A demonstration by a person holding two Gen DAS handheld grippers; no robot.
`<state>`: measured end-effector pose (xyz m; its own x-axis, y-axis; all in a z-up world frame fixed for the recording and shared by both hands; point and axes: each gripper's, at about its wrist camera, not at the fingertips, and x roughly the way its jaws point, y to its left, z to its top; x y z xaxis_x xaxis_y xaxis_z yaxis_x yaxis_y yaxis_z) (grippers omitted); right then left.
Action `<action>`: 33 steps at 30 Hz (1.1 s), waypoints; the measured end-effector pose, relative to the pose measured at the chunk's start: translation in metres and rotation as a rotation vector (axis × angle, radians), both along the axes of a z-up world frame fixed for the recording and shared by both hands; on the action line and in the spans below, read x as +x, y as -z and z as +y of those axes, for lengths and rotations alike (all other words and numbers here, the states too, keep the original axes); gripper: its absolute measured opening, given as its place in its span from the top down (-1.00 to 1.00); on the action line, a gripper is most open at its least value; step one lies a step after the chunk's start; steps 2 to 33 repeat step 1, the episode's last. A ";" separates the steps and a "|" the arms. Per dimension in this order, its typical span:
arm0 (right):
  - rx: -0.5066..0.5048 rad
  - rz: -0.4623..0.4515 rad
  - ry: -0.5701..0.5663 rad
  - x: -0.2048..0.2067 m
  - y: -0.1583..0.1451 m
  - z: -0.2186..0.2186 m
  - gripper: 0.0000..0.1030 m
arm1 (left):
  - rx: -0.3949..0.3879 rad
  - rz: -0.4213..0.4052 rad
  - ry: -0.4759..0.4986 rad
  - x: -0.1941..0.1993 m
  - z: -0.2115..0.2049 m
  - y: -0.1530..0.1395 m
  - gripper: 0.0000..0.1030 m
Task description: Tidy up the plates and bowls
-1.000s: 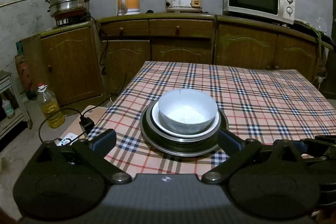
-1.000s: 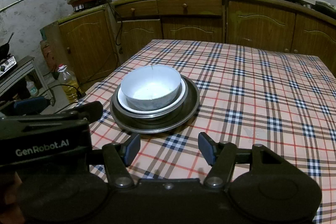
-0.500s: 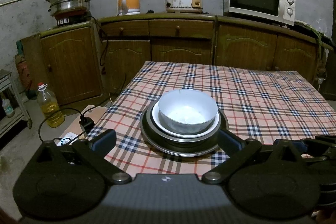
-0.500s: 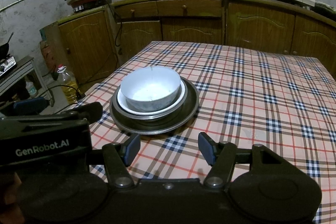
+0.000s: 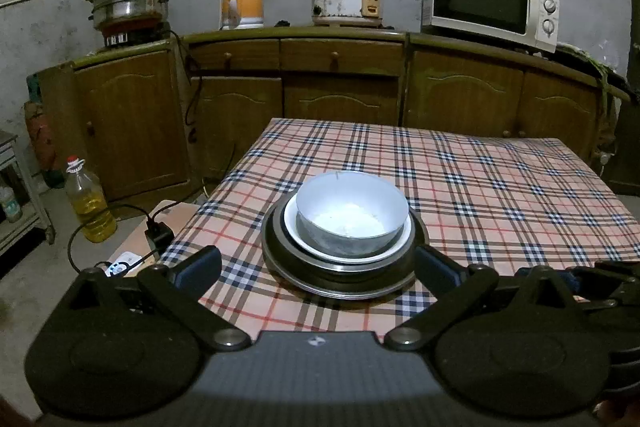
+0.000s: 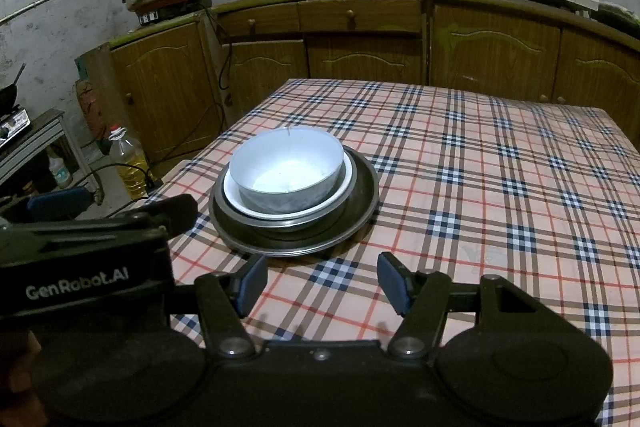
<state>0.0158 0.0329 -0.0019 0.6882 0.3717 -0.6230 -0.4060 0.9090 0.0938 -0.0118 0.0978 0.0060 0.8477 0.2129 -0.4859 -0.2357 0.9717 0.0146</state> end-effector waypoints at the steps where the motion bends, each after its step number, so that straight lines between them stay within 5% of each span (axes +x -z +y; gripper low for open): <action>1: 0.000 0.000 0.001 0.000 -0.001 0.000 -0.42 | 0.000 0.000 0.000 0.000 0.000 0.000 -1.00; 33: 0.000 0.000 0.001 0.000 -0.001 0.000 -0.42 | 0.000 0.000 0.000 0.000 0.000 0.000 -1.00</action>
